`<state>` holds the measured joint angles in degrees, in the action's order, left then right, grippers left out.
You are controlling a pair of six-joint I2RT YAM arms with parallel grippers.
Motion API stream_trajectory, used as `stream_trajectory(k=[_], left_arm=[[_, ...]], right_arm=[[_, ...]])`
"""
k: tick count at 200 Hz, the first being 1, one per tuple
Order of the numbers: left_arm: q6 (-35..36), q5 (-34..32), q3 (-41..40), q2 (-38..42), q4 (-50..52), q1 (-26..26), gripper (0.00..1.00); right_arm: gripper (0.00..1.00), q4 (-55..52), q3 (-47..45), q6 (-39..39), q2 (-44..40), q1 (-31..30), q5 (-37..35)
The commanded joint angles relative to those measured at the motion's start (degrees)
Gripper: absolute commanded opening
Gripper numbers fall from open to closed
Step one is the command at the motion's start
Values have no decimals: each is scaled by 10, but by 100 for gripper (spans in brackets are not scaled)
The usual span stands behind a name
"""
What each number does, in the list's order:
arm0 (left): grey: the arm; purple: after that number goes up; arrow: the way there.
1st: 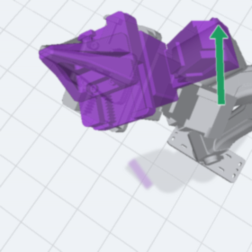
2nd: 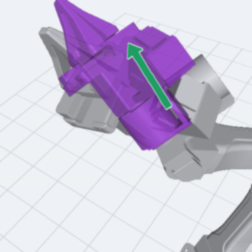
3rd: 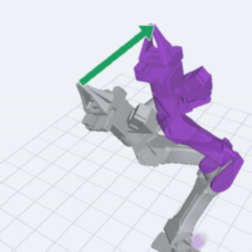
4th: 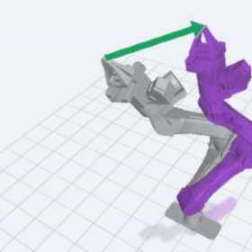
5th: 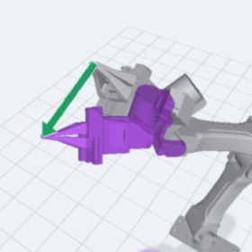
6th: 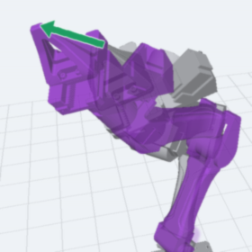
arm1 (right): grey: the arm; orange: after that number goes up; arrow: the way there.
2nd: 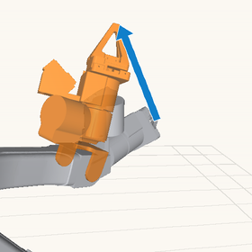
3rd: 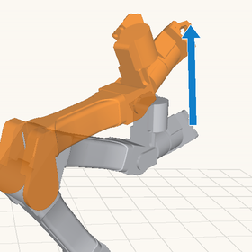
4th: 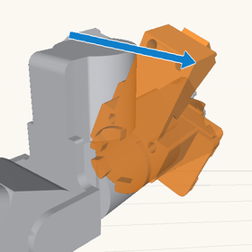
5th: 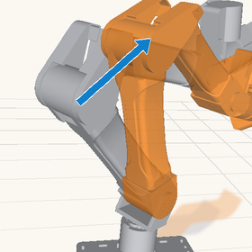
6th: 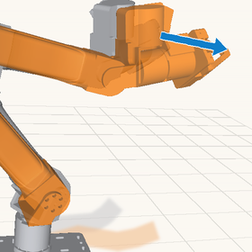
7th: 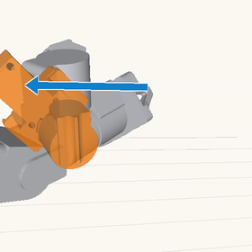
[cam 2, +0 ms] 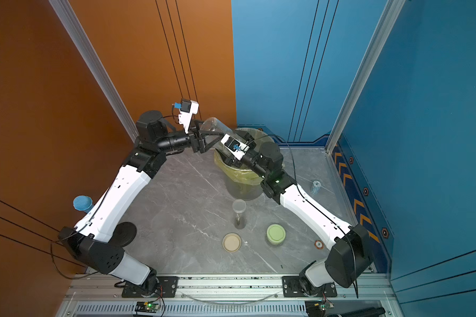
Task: Empty moldy tea leaves from jars
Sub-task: Pour the moldy tea leaves from the jar into the trash bin.
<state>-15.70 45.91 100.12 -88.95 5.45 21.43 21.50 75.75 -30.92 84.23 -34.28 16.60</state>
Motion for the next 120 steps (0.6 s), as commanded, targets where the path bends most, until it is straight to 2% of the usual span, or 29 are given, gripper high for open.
stream_trajectory(k=[1, 9, 27, 61, 120], left_arm=[[3, 0, 15, 0, 3, 5, 38], [4, -10, 11, 2, 1, 6, 36], [5, -28, 1, 6, -17, 5, 34], [9, -56, 5, 4, -37, -3, 32], [38, -81, 46, -29, -20, -6, 30]], right_arm=[[29, 24, 36, -5, 14, 4, -24], [39, 21, 37, -2, 18, 4, -25], [70, 24, 35, 10, 24, 7, -28], [99, 27, 31, 21, 30, 9, -31], [100, 34, 21, 42, 28, 16, -39]])
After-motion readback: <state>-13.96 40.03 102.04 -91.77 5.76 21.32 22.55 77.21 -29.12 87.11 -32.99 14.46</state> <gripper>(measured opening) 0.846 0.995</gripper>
